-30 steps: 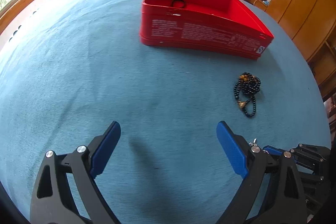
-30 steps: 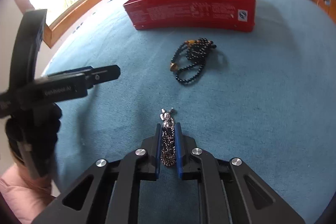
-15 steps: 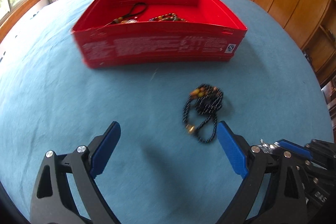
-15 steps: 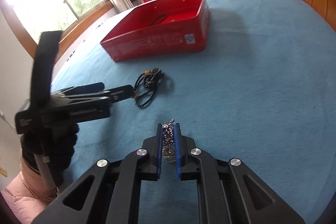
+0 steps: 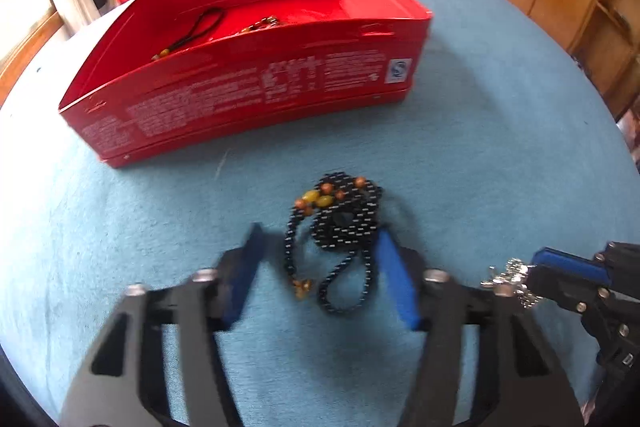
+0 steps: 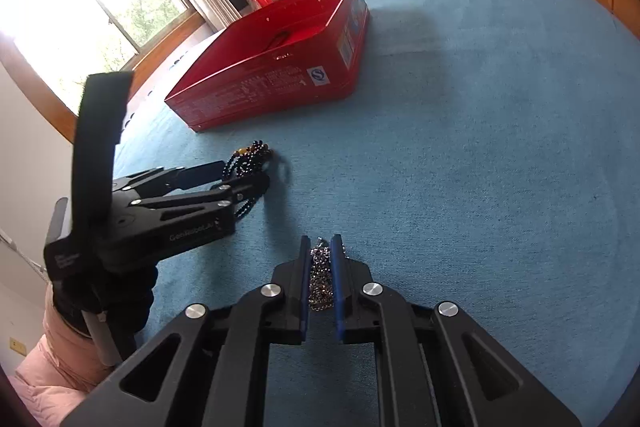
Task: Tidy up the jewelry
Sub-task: 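Grasp the black bead necklace with the left gripper while the right gripper holds the chain, then carry the black necklace and silver chain into the red tin and open both grippers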
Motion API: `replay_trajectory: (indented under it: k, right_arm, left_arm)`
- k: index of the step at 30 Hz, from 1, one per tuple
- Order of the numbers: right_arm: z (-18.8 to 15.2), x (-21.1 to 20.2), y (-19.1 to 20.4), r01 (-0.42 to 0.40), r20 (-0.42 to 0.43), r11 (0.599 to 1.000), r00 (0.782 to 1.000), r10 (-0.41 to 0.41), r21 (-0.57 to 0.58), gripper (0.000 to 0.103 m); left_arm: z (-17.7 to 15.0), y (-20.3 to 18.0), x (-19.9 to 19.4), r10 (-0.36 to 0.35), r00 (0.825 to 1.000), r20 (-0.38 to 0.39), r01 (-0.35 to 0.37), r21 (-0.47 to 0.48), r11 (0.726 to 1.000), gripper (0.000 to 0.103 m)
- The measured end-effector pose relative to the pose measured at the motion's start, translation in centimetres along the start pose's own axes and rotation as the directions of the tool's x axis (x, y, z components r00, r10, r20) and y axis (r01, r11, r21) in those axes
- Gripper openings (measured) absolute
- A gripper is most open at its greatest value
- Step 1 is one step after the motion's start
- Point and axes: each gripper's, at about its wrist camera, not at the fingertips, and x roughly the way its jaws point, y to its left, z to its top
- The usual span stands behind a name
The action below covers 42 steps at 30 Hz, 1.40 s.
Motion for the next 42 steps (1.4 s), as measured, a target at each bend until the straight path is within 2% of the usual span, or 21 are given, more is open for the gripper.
replay_trajectory:
  k: [1, 2, 10, 11, 13, 17, 21, 23, 24, 25, 28, 30, 34, 38, 42]
  right_arm:
    - [0.0, 0.0, 0.1, 0.002, -0.003, 1.0, 1.0, -0.002, 0.002, 0.009]
    - [0.0, 0.1, 0.2, 0.004, -0.006, 1.0, 1.0, -0.004, 0.004, 0.009]
    - [0.2, 0.1, 0.9, 0.004, -0.017, 1.0, 1.0, -0.004, 0.021, 0.015]
    - [0.1, 0.1, 1.0, 0.007, -0.022, 1.0, 1.0, -0.007, 0.02, 0.018]
    - [-0.2, 0.0, 1.0, 0.017, -0.029, 1.0, 0.999, -0.016, 0.026, 0.034]
    - [-1.1, 0.2, 1.1, 0.057, -0.046, 0.998, 0.997, -0.056, 0.023, 0.043]
    - [-1.7, 1.2, 1.4, 0.105, -0.053, 0.994, 0.993, -0.105, 0.009, 0.044]
    - [-1.8, 1.4, 1.9, 0.126, -0.043, 0.992, 0.991, -0.126, -0.004, 0.041]
    - [-1.7, 1.6, 2.0, 0.132, -0.041, 0.991, 0.99, -0.133, -0.009, 0.029]
    - [-1.7, 1.9, 2.3, 0.159, -0.037, 0.987, 0.987, -0.159, -0.02, 0.022]
    - [-1.7, 2.3, 2.9, 0.185, -0.019, 0.981, 0.982, -0.186, -0.049, 0.014]
    - [-1.7, 2.3, 2.8, 0.16, -0.025, 0.987, 0.987, -0.161, -0.032, 0.012]
    - [-1.3, 1.9, 2.2, 0.006, -0.051, 0.999, 0.999, -0.003, 0.047, 0.01]
    - [-0.8, 0.8, 3.0, -0.11, -0.035, 0.992, 0.993, 0.112, 0.061, 0.01]
    - [0.1, -0.7, 4.3, -0.173, 0.003, 0.984, 0.985, 0.173, 0.04, 0.01]
  left_arm:
    - [0.0, -0.2, 0.0, -0.008, 1.0, 0.0, 0.008, 0.012, 1.0, 0.029]
    - [0.0, -0.3, -0.1, -0.012, 1.0, 0.0, 0.012, 0.016, 1.0, 0.028]
    - [-1.0, 1.5, -1.7, -0.088, 0.996, 0.027, 0.089, -0.034, 0.995, 0.021]
    - [-1.2, 1.8, -2.3, -0.098, 0.994, 0.04, 0.099, -0.034, 0.994, 0.021]
    - [-1.7, 2.2, -3.3, -0.105, 0.993, 0.062, 0.107, -0.035, 0.994, 0.021]
    - [-2.7, 3.5, -4.9, -0.124, 0.988, 0.091, 0.128, -0.036, 0.991, 0.021]
    - [-3.7, 4.6, -5.3, -0.142, 0.986, 0.088, 0.146, -0.039, 0.988, 0.021]
    - [-4.0, 4.9, -5.3, -0.145, 0.986, 0.084, 0.149, -0.044, 0.988, 0.021]
    - [-4.0, 5.1, -5.3, -0.142, 0.986, 0.086, 0.146, -0.045, 0.988, 0.021]
    - [-4.1, 5.3, -5.3, -0.142, 0.986, 0.086, 0.147, -0.047, 0.988, 0.021]
    - [-4.4, 5.7, -5.5, -0.148, 0.985, 0.086, 0.153, -0.055, 0.987, 0.021]
    - [-4.4, 6.2, -5.6, -0.144, 0.985, 0.09, 0.15, -0.062, 0.987, 0.021]
    - [-4.4, 7.0, -6.2, -0.15, 0.983, 0.102, 0.158, -0.082, 0.984, 0.021]
    - [-4.3, 7.7, -7.0, -0.154, 0.981, 0.118, 0.166, -0.098, 0.981, 0.022]
    - [-4.0, 8.4, -8.1, -0.163, 0.977, 0.139, 0.179, -0.109, 0.978, 0.022]
